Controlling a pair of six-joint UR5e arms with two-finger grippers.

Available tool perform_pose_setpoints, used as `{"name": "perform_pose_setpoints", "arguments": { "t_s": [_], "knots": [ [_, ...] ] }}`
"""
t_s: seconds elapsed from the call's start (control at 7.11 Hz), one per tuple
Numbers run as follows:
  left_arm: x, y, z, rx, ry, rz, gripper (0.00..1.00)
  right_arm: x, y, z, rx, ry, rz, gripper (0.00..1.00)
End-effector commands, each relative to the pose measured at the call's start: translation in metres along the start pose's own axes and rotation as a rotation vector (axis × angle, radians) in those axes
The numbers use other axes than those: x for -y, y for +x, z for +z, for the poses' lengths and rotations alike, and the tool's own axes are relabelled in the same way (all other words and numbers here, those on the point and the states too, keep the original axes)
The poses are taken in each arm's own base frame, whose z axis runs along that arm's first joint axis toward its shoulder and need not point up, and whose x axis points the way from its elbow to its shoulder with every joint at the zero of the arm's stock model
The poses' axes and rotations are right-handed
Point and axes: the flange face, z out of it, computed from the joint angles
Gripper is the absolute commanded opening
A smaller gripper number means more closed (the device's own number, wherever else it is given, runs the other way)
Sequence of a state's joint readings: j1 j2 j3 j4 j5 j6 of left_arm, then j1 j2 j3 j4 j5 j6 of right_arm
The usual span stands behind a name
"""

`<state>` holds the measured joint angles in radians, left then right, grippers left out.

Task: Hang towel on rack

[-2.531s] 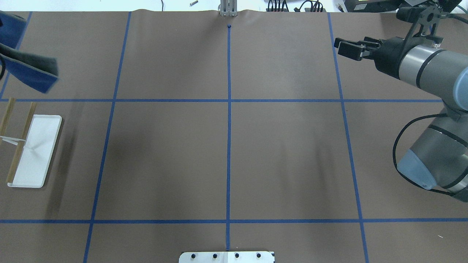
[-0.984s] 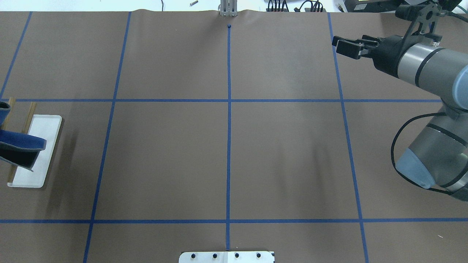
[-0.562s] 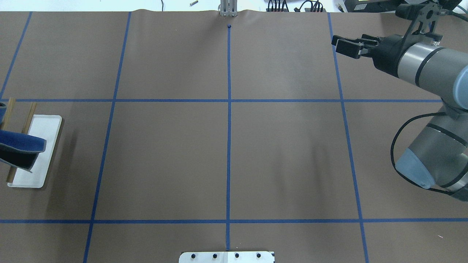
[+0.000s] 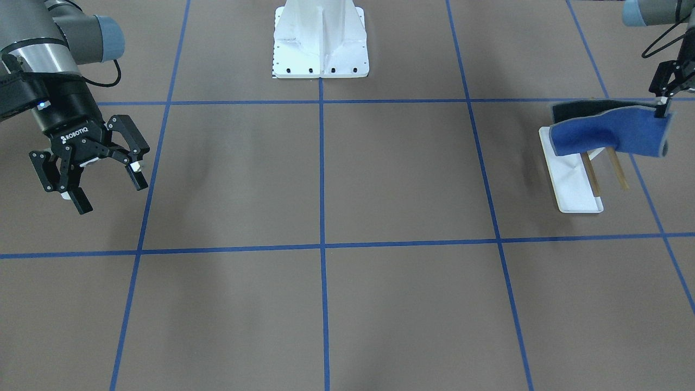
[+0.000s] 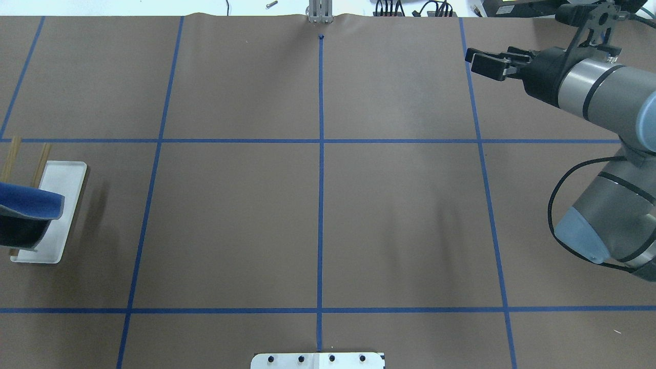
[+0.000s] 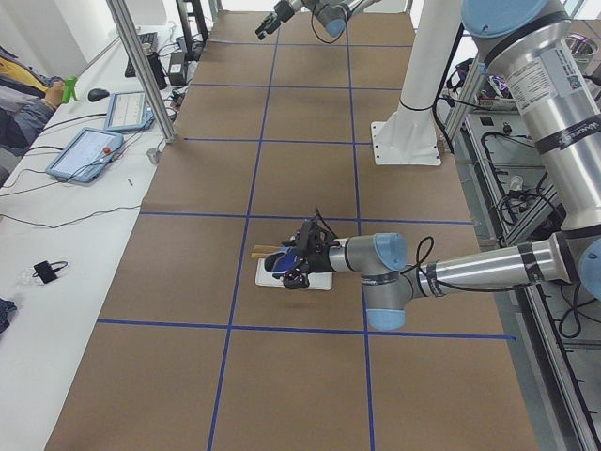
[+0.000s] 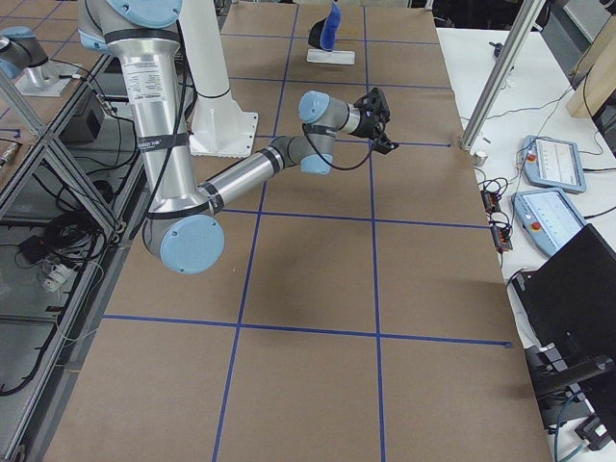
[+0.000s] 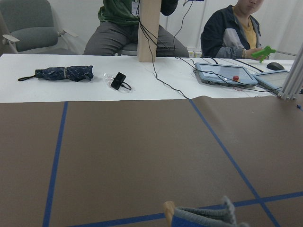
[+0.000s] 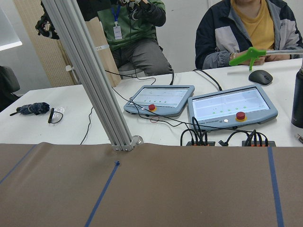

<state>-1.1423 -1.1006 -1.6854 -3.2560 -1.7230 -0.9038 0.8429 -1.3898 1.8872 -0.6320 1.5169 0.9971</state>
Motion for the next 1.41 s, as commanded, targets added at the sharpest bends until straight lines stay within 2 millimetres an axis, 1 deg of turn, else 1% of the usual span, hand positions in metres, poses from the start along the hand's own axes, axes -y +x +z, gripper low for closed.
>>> {"name": "perform_pose_setpoints", "arguments": {
  "t_s": [0.0,0.14,0.28,0.42,0.56,0.7,0.84,0.98,1.12,1.27],
  "knots": [
    [0.026,0.006,-0.011,0.010,-0.015,-0.032,0.98,0.001,0.000,-0.001,0.000,0.002,0.000,1.00],
    [0.032,0.012,-0.010,0.022,-0.024,-0.036,0.98,0.003,0.002,-0.001,-0.001,0.001,0.001,1.00],
    [0.038,0.017,-0.008,0.032,-0.034,-0.044,0.98,0.011,0.010,-0.003,-0.006,0.000,0.006,1.00],
    [0.056,0.022,0.003,0.093,-0.064,-0.061,0.98,0.023,0.033,-0.007,-0.024,-0.025,0.014,1.00],
    [0.083,0.020,0.021,0.123,-0.115,-0.096,0.98,0.039,0.076,-0.011,-0.065,-0.097,0.040,1.00],
    [0.107,0.012,0.034,0.137,-0.146,-0.076,0.98,0.059,0.120,-0.013,-0.094,-0.139,0.060,1.00],
    [0.116,0.005,0.049,0.166,-0.178,0.014,0.98,0.072,0.159,-0.013,-0.147,-0.146,0.051,1.00],
    [0.140,-0.006,0.057,0.224,-0.206,0.074,0.98,0.081,0.214,-0.012,-0.207,-0.182,-0.005,1.00],
    [0.152,-0.021,0.055,0.254,-0.272,0.142,0.98,0.091,0.267,-0.014,-0.249,-0.227,-0.109,1.00],
    [0.171,-0.022,0.062,0.261,-0.345,0.109,0.98,0.094,0.314,-0.026,-0.279,-0.280,-0.184,1.00]
  ]
}}
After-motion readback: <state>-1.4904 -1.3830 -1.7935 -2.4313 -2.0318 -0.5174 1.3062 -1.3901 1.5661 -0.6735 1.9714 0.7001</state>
